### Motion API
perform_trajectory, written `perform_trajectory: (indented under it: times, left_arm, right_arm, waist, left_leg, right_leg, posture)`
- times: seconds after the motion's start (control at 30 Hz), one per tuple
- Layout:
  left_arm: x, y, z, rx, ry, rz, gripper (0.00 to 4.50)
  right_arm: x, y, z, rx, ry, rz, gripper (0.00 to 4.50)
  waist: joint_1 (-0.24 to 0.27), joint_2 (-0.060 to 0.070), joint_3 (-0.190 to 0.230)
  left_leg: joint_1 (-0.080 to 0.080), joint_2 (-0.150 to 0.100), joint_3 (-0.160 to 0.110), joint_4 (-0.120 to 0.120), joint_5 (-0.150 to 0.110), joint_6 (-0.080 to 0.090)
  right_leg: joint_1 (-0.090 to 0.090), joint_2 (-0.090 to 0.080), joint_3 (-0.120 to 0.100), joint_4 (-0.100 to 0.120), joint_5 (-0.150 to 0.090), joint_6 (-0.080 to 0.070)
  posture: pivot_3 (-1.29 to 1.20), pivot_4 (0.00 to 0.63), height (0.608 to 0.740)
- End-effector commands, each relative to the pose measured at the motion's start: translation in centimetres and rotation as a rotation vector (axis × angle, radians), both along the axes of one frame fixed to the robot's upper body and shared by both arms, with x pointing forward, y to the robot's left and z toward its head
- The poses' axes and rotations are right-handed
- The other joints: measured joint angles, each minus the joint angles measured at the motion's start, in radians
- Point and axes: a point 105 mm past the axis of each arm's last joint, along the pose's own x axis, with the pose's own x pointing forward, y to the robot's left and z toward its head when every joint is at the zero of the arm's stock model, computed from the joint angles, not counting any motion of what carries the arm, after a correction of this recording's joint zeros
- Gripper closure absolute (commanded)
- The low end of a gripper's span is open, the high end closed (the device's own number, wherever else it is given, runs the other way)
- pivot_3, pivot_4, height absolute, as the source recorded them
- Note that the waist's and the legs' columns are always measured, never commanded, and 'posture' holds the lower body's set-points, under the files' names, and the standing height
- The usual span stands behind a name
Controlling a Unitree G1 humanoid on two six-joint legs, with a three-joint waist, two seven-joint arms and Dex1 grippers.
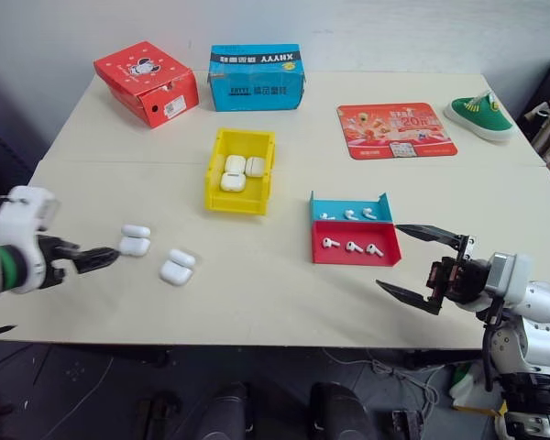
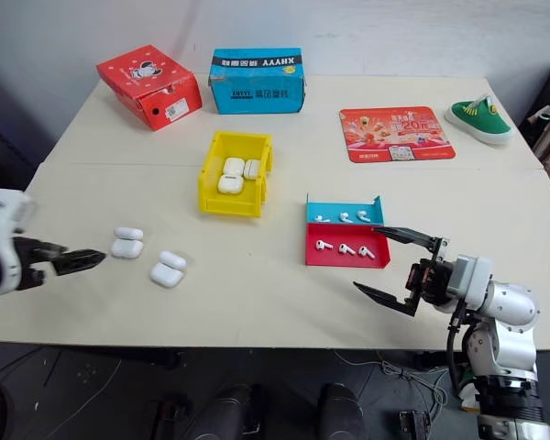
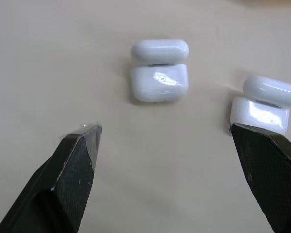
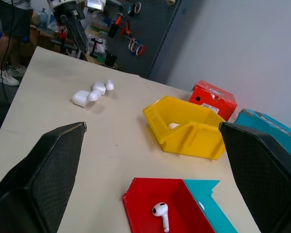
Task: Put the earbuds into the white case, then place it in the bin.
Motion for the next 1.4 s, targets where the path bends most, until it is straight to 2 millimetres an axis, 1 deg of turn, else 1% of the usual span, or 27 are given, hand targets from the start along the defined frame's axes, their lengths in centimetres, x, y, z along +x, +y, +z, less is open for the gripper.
perform_trajectory:
  times: [0.03, 0.07, 0.13, 0.23, 0.33, 0.5, 0.73, 0.83, 0.9, 1.0, 1.1, 1.13, 1.2, 1.23, 1.3, 1.33, 1.37, 1.4]
  left_arm:
    - [1.7, 0.2, -0.8, 0.088, -0.002, 0.078, 0.03]
    - [2.2, 0.0, -1.1, 0.106, -0.002, 0.089, 0.03]
    - [3.2, -1.0, -1.6, 0.114, -0.011, 0.073, 0.03]
    - [4.0, -1.9, -2.0, 0.115, -0.012, 0.062, 0.03]
    - [4.6, -2.0, -2.5, 0.139, -0.004, 0.057, 0.03]
    - [5.3, -1.8, -3.0, 0.162, 0.005, 0.069, 0.03]
    - [5.5, -2.1, -4.3, 0.140, 0.039, 0.073, 0.03]
    - [5.2, -2.1, -4.9, 0.139, 0.068, 0.071, 0.03]
    - [4.6, -1.8, -5.4, 0.163, 0.113, 0.078, 0.03]
    - [4.7, -1.5, -5.4, 0.146, 0.092, 0.109, 0.03]
    - [4.9, -2.1, -6.3, 0.129, 0.105, 0.100, 0.64]
    - [4.9, -2.3, -6.5, 0.124, 0.109, 0.098, 0.95]
    - [4.5, -2.2, -6.7, 0.131, 0.120, 0.095, 1.57]
    - [4.3, -1.9, -6.7, 0.139, 0.128, 0.096, 1.73]
    - [3.9, -1.2, -6.4, 0.162, 0.120, 0.103, 1.73]
    - [3.9, -0.8, -6.0, 0.163, 0.095, 0.115, 1.73]
    - [4.0, -0.3, -5.4, 0.170, 0.054, 0.120, 1.73]
    - [4.4, 0.1, -4.4, 0.170, -0.021, 0.112, 1.73]
  right_arm:
    - [-0.3, -0.5, 0.4, 0.002, -0.033, -0.012, 0.00]
    - [-0.3, -0.6, 0.4, 0.005, -0.034, -0.017, 0.00]
    - [-0.3, -0.7, 0.4, 0.009, -0.035, -0.024, 0.00]
    - [-0.4, -0.8, 0.4, 0.007, -0.033, -0.025, 0.00]
    - [-0.5, -1.0, 0.3, -0.007, -0.030, -0.026, 0.00]
    - [-0.4, -1.2, 1.4, -0.011, -0.056, -0.059, 0.00]
    - [-0.4, -1.3, 1.6, -0.005, -0.063, -0.078, 0.00]
    - [-0.3, -1.3, 1.6, -0.004, -0.063, -0.085, 0.00]
    - [-0.3, -1.3, 1.5, -0.003, -0.063, -0.088, 0.00]
    - [-0.3, -1.4, 1.4, -0.001, -0.063, -0.095, 0.00]
    - [-0.3, -1.4, 1.2, -0.004, -0.059, -0.100, 0.00]
    - [-0.2, -1.4, 1.2, -0.003, -0.059, -0.102, 0.00]
    - [-0.2, -1.5, 1.2, -0.005, -0.060, -0.104, 0.00]
    - [-0.2, -1.5, 1.2, -0.006, -0.060, -0.104, 0.00]
    - [-0.2, -1.6, 1.2, -0.013, -0.060, -0.104, 0.00]
    - [-0.1, -1.7, 1.2, -0.015, -0.060, -0.105, 0.00]
    - [-0.1, -1.7, 1.3, -0.016, -0.061, -0.106, 0.00]
    - [-0.1, -1.8, 1.3, -0.017, -0.062, -0.107, 0.00]
  waist:
    - [0.000, -0.001, 0.000]
    - [0.001, -0.002, 0.000]
    - [0.002, -0.002, 0.001]
    - [0.003, -0.004, 0.001]
    - [0.003, -0.004, 0.001]
    - [0.004, -0.005, 0.002]
    - [0.005, -0.005, 0.002]
    - [0.006, -0.005, 0.002]
    - [0.006, -0.005, 0.002]
    - [0.005, -0.005, 0.002]
    - [0.005, -0.005, 0.001]
    - [0.005, -0.004, 0.001]
    - [0.006, -0.004, 0.001]
    - [0.005, -0.004, 0.001]
    - [0.002, -0.004, 0.001]
    - [-0.001, -0.004, 0.001]
    - [-0.003, -0.004, 0.001]
    - [-0.006, -0.004, 0.001]
  left_leg:
    - [0.001, 0.000, 0.001, 0.000, 0.000, 0.000]
    - [0.001, 0.000, 0.002, 0.000, 0.000, 0.000]
    - [0.002, 0.001, 0.004, 0.000, 0.000, 0.000]
    - [0.001, 0.001, 0.005, 0.001, 0.000, 0.000]
    - [0.002, 0.001, 0.006, 0.001, 0.000, 0.000]
    - [0.002, 0.002, 0.008, 0.001, 0.000, 0.001]
    - [0.002, 0.002, 0.009, 0.002, 0.000, 0.001]
    - [0.002, 0.002, 0.009, 0.003, -0.001, 0.002]
    - [0.002, 0.002, 0.009, 0.003, -0.001, 0.002]
    - [0.003, 0.002, 0.010, 0.003, -0.001, 0.002]
    - [0.004, 0.002, 0.010, 0.003, -0.001, 0.002]
    - [0.005, 0.002, 0.011, 0.003, -0.001, 0.002]
    - [0.006, 0.002, 0.011, 0.003, -0.001, 0.002]
    - [0.006, 0.002, 0.011, 0.003, -0.001, 0.001]
    - [0.007, 0.002, 0.011, 0.003, -0.002, 0.001]
    - [0.007, 0.002, 0.011, 0.003, -0.002, 0.001]
    - [0.007, 0.003, 0.013, 0.003, -0.002, 0.001]
    - [0.008, 0.004, 0.014, 0.002, -0.002, 0.001]
  right_leg:
    - [0.000, 0.000, 0.002, 0.001, 0.000, 0.000]
    - [-0.001, 0.000, 0.003, 0.000, 0.000, 0.000]
    - [-0.001, 0.001, 0.004, 0.001, 0.000, 0.000]
    - [-0.001, 0.001, 0.006, 0.001, 0.000, 0.000]
    - [-0.002, 0.001, 0.007, 0.001, 0.000, 0.000]
    - [-0.003, 0.001, 0.008, 0.001, 0.000, 0.000]
    - [-0.003, 0.000, 0.009, 0.002, 0.000, 0.000]
    - [-0.003, 0.000, 0.009, 0.003, 0.000, 0.000]
    - [-0.003, 0.000, 0.010, 0.003, 0.000, 0.000]
    - [-0.003, 0.000, 0.010, 0.003, 0.000, 0.000]
    - [-0.002, 0.000, 0.011, 0.004, 0.000, 0.000]
    - [-0.002, 0.000, 0.011, 0.004, 0.000, 0.000]
    - [0.000, 0.000, 0.011, 0.004, 0.000, 0.000]
    - [0.000, 0.000, 0.011, 0.004, 0.000, 0.000]
    - [0.000, 0.000, 0.012, 0.004, 0.000, 0.000]
    - [-0.001, 0.000, 0.012, 0.004, 0.000, 0.000]
    - [-0.001, 0.000, 0.013, 0.004, 0.000, 0.000]
    - [-0.001, 0.001, 0.014, 0.004, 0.000, 0.000]
  posture:
    - [0.00, 0.150, 0.740]
    - [0.00, 0.150, 0.740]
    - [0.00, 0.150, 0.740]
    - [0.00, 0.150, 0.740]
    - [0.00, 0.150, 0.740]
    - [0.00, 0.150, 0.740]
    - [0.00, 0.150, 0.740]
    - [0.00, 0.150, 0.740]
    - [0.00, 0.150, 0.740]
    - [0.00, 0.150, 0.740]
    - [0.00, 0.150, 0.740]
    - [0.00, 0.150, 0.740]
    - [0.00, 0.150, 0.740]
    - [0.00, 0.150, 0.740]
    - [0.00, 0.150, 0.740]
    - [0.00, 0.150, 0.740]
    - [0.00, 0.150, 0.740]
    - [0.00, 0.150, 0.740]
